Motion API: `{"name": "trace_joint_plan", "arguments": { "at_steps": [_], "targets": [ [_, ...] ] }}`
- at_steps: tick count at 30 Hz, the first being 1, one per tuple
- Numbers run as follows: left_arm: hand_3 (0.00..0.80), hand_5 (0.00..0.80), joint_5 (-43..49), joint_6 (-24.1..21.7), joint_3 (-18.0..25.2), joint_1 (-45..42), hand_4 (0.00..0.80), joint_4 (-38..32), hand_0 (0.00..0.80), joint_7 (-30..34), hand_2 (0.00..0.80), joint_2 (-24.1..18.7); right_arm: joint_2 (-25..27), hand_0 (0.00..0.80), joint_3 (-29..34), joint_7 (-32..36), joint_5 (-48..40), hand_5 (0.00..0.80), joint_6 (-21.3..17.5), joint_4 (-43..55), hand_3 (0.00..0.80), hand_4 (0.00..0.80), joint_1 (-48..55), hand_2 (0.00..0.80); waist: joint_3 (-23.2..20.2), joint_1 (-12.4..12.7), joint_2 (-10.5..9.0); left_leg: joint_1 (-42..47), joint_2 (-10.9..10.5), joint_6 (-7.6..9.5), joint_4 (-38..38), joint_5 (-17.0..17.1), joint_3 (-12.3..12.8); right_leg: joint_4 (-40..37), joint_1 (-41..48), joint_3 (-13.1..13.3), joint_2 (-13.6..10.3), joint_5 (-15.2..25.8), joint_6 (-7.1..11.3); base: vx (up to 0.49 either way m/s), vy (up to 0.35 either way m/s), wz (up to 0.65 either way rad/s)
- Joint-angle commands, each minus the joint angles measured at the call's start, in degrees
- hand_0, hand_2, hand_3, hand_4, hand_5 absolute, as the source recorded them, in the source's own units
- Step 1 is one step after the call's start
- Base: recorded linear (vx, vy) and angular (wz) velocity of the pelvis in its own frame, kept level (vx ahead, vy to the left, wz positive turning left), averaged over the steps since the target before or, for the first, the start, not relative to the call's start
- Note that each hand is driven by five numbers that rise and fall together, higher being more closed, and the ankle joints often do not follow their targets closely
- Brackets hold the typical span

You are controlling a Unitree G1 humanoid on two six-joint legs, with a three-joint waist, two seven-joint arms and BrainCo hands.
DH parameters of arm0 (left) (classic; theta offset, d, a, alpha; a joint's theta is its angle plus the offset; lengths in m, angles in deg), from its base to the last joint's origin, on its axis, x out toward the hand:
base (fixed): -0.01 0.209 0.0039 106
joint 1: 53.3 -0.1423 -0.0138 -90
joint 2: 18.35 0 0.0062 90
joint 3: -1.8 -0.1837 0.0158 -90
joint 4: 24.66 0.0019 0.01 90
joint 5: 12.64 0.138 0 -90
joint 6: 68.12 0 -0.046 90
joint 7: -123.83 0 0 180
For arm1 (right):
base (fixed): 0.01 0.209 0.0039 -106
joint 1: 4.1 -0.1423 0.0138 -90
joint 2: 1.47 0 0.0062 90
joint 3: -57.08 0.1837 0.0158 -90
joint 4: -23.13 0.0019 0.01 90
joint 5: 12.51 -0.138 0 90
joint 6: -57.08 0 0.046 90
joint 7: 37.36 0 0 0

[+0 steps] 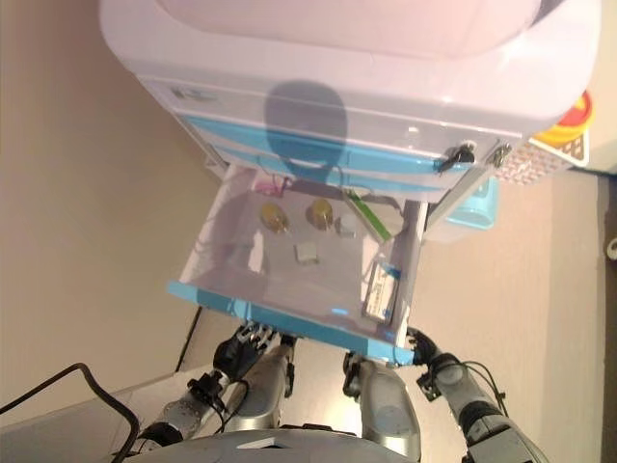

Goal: Open the drawer and pick up the medicine

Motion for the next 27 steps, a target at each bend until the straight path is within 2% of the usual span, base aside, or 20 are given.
{"name": "trace_joint_plan", "arguments": {
  "at_steps": [1,2,3,4,5,8,11,13,15,17,18,20,23,26,27],
  "targets": [
    [0.8,0.8,2.24,-6.14,3.59,-9.99,0.8,-2.04,0.8,2.11,0.8,-4.15,-1.28,0.0,3.04,-0.58,0.25,0.0,-2.96,-1.56,0.0,0.0,-1.64,0.0,-6.64,3.03,-3.48,1.08,-5.77,2.84,0.01,-2.97,0.6,-3.33,5.86,3.75,-4.63,1.25,5.91,0.064,0.08,0.11],
    [0.584,0.584,4.69,-8.3,2.92,-9.71,0.584,-0.61,0.584,-1.85,0.584,-4.42,-1.66,0.0,3.14,-1.17,0.38,0.0,-2.98,-2.14,0.0,0.0,-1.37,0.0,-7.14,2.77,-3.47,1.61,-5.95,3.06,-0.36,-3.05,0.63,-3.57,6.08,3.81,-4.61,1.4,6.01,0.066,0.077,0.04],
    [0.0,0.0,7.12,-10.95,2.35,-9.39,0.0,0.96,0.0,-5.45,0.0,-4.74,-1.73,0.0,3.32,-1.4,0.59,0.0,-3.22,-2.77,0.0,0.0,-1.13,0.0,-7.56,2.49,-3.49,2.02,-6.04,3.17,-0.55,-3.19,0.75,-3.73,6.27,3.86,-4.62,1.44,6.12,0.06,0.064,0.06],
    [0.0,0.0,8.21,-12.61,1.98,-9.1,0.0,2.27,0.0,-7.53,0.0,-4.9,-1.81,0.0,3.49,-1.65,0.78,0.0,-3.36,-3.13,0.0,0.0,-0.95,0.0,-7.8,2.34,-3.51,2.29,-6.14,3.26,-0.68,-3.25,0.74,-3.85,6.43,3.91,-4.65,1.47,6.17,0.08,0.08,0.04],
    [0.0,0.0,15.38,-18.13,1.15,-8.09,0.0,5.61,0.0,-19.56,0.0,-5.44,-2.11,0.0,4.13,-3.73,1.69,0.0,-2.99,-4.3,0.0,0.0,-0.4,0.0,-8.64,1.88,-3.63,2.78,-6.43,3.51,-0.95,-3.37,0.73,-4.19,6.74,4.05,-4.69,1.63,6.36,0.091,0.08,0.03],
    [0.0,0.0,33.97,-24.18,1.11,-5.61,0.0,10.53,0.0,-38.28,0.0,-6.49,-2.65,0.0,5.17,-9.42,2.33,0.0,-2.35,-6.77,0.0,0.0,0.71,0.0,-10.07,0.97,-4.07,4.12,-6.9,4.01,-1.56,-3.82,0.79,-5.02,7.56,4.93,-4.6,2.0,6.7,0.103,0.059,-0.05],
    [0.0,0.0,48.14,-23.87,-2.19,-4.09,0.0,11.6,0.0,-48.18,0.0,-7.22,-2.26,0.0,6.58,-16.97,-0.3,0.0,-0.24,-7.18,0.0,0.0,1.6,0.0,-11.02,-0.01,-4.33,5.13,-7.13,4.45,-2.05,-4.15,1.3,-5.81,8.02,6.09,-4.52,2.74,7.1,0.078,0.046,-0.08],
    [0.0,0.0,52.46,-21.19,-5.34,-3.47,0.0,11.88,0.0,-50.69,0.0,-7.24,-1.62,0.0,8.56,-21.41,-2.94,0.0,-0.8,-6.3,0.0,0.0,2.21,0.0,-11.43,-1.06,-4.59,5.93,-7.07,4.86,-2.45,-4.5,2.09,-6.47,8.2,7.18,-4.31,3.51,7.56,0.061,0.027,-0.19],
    [0.0,0.0,52.36,-17.96,-7.43,-3.51,0.0,11.73,0.0,-51.11,0.0,-7.22,-0.56,0.0,10.9,-24.92,-4.49,0.0,-3.63,-2.52,0.0,0.0,3.01,0.0,-11.66,-2.34,-4.99,6.77,-6.93,5.42,-2.89,-4.99,3.17,-7.0,8.17,8.61,-4.08,4.3,7.98,0.052,0.024,-0.34],
    [0.0,0.0,51.97,-15.86,-7.74,-4.7,0.0,11.14,0.0,-51.07,0.0,-7.02,0.97,0.0,12.44,-26.86,-1.87,0.0,-4.44,8.79,0.0,0.0,4.74,0.0,-11.75,-3.92,-5.5,7.45,-6.88,5.99,-3.31,-5.53,4.42,-7.42,7.93,10.18,-3.92,5.04,8.35,0.04,0.039,-0.42],
    [0.0,0.0,51.66,-15.63,-7.82,-5.39,0.0,10.93,0.0,-51.37,0.0,-6.9,1.41,0.0,12.44,-26.73,0.01,0.0,-2.67,16.01,0.0,0.0,5.63,0.0,-11.83,-4.5,-5.72,7.64,-6.89,6.19,-3.42,-5.77,4.98,-7.61,7.78,10.85,-3.93,5.31,8.5,0.03,0.054,-0.46],
    [0.0,0.0,52.88,-15.18,-6.5,-6.95,0.0,10.69,0.0,-51.16,0.0,-6.71,2.65,0.0,11.2,-25.5,6.43,0.0,-1.8,34.35,0.0,0.0,8.36,0.0,-12.09,-6.44,-6.2,8.19,-6.83,6.63,-4.11,-6.12,6.49,-7.89,7.11,12.44,-3.91,6.0,8.93,0.02,0.07,-0.52],
    [0.0,0.0,52.88,-14.9,-5.28,-7.28,0.0,11.19,0.0,-50.49,0.0,-6.6,5.95,0.0,10.34,-19.55,13.14,0.0,-5.73,50.59,0.0,0.0,9.54,0.0,-12.53,-7.96,-6.45,8.61,-6.85,7.13,-5.07,-6.37,8.0,-8.03,6.18,13.98,-4.09,6.53,9.67,0.008,0.078,-0.47],
    [0.0,0.0,51.83,-14.47,-5.31,-6.63,0.0,11.0,0.0,-50.15,0.0,-6.42,9.61,0.0,8.37,-13.78,15.79,0.0,-11.19,59.48,0.0,0.0,8.53,0.0,-12.92,-8.13,-6.53,8.68,-6.85,7.3,-5.89,-6.33,8.77,-7.77,5.33,14.63,-4.43,6.68,10.27,-0.002,0.062,-0.27],
    [0.0,0.0,51.37,-14.32,-5.44,-6.38,0.0,10.78,0.0,-50.14,0.0,-6.33,11.19,0.0,7.33,-11.51,15.01,0.0,-11.92,62.35,0.0,0.0,7.89,0.0,-13.03,-7.99,-6.56,8.7,-6.85,7.35,-6.2,-6.29,8.89,-7.69,5.12,14.65,-4.61,6.71,10.48,-0.007,0.043,-0.08]
  ]
}}
